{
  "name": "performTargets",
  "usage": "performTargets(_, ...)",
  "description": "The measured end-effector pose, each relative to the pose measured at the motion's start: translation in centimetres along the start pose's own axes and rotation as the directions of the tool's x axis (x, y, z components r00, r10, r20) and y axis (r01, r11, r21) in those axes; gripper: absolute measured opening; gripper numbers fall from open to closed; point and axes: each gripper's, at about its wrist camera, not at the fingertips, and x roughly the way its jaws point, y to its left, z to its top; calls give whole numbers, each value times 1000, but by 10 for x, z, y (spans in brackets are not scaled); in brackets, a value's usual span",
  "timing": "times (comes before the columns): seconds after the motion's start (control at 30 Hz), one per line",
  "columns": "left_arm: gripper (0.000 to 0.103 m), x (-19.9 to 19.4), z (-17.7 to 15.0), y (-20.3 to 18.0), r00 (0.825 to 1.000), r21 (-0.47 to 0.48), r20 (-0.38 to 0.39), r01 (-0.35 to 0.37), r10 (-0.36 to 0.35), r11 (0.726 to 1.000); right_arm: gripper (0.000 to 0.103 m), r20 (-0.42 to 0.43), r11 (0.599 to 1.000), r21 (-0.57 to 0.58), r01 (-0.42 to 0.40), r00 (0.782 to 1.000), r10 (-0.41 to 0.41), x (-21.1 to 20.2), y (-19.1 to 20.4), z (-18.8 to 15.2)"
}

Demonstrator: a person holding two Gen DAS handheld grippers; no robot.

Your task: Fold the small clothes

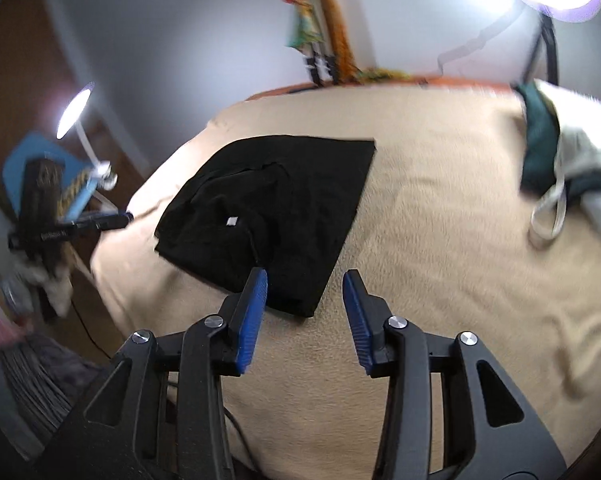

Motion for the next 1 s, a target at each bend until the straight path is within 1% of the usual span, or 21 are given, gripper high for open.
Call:
performTargets(0.07,32,11,1,-3,1000,7,-23,-7,7,1000,42,-20,998,64,-25,999,27,9,-4,1)
performTargets(0.13,28,20,0,-10,998,54,-30,-54,56,997,42,-54,996,85,-13,998,18,19,-2,-3)
performTargets(0.17,23,24,0,-12,997,66,-29,-74,76,995,42,-70,996,86,-2,998,8,24,-1,-5)
performTargets(0.2,16,26,0,-12,997,69,-31,-74,77,995,42,-83,996,87,8,997,-1,29,0,-6)
performTargets(0.23,11,27,0,-15,997,80,-32,-72,75,994,40,-94,996,90,16,996,-7,33,0,-8)
performTargets(0.27,6,27,0,-18,996,99,-29,-77,80,992,31,-101,996,92,14,995,-5,37,1,-9)
performTargets(0.3,0,26,0,-21,996,124,-25,-85,88,989,25,-107,996,94,7,994,3,39,2,-10)
performTargets(0.33,0,26,0,-27,995,157,-19,-96,100,983,12,-121,995,95,-3,993,14,43,3,-10)
performTargets(0.37,0,25,1,-29,995,169,-18,-97,102,981,9,-126,996,94,1,992,11,45,4,-9)
performTargets(0.47,0,17,0,-36,995,179,-13,-92,96,979,5,-117,994,112,-10,993,23,42,3,-5)
performTargets(0.53,0,5,-3,-40,994,201,6,-107,108,974,5,-89,988,147,-51,994,64,31,-1,0)
performTargets(0.6,0,3,-7,-41,990,232,17,-138,138,963,5,-62,979,180,-96,992,108,21,-6,2)
performTargets(0.63,0,4,-10,-38,989,233,12,-144,145,962,5,-54,977,187,-107,991,119,18,-7,2)
performTargets(0.7,0,8,-13,-30,989,203,8,-144,145,969,5,-66,981,173,-92,992,104,17,-7,0)
performTargets(0.73,5,11,-12,-27,989,181,0,-143,145,973,5,-76,984,162,-80,993,93,20,-5,-2)
performTargets(0.77,30,14,-10,-23,990,160,-10,-140,143,977,5,-82,983,163,-84,992,99,23,-5,-4)
performTargets(0.8,36,16,-7,-22,990,149,-5,-138,141,979,5,-87,980,174,-101,989,117,26,-5,-6)
performTargets(0.83,36,18,-6,-23,990,151,2,-142,143,978,5,-87,977,184,-108,988,126,27,-5,-6)
performTargets(0.93,35,31,-4,-25,985,182,-19,-165,172,969,6,-89,971,210,-117,986,138,32,-8,-8)
performTargets(0.97,32,36,-4,-25,984,185,-27,-171,179,968,9,-95,969,217,-117,986,140,34,-9,-9)
performTargets(1.0,17,41,-3,-24,982,185,-35,-177,186,967,11,-102,968,225,-112,985,138,37,-11,-8)
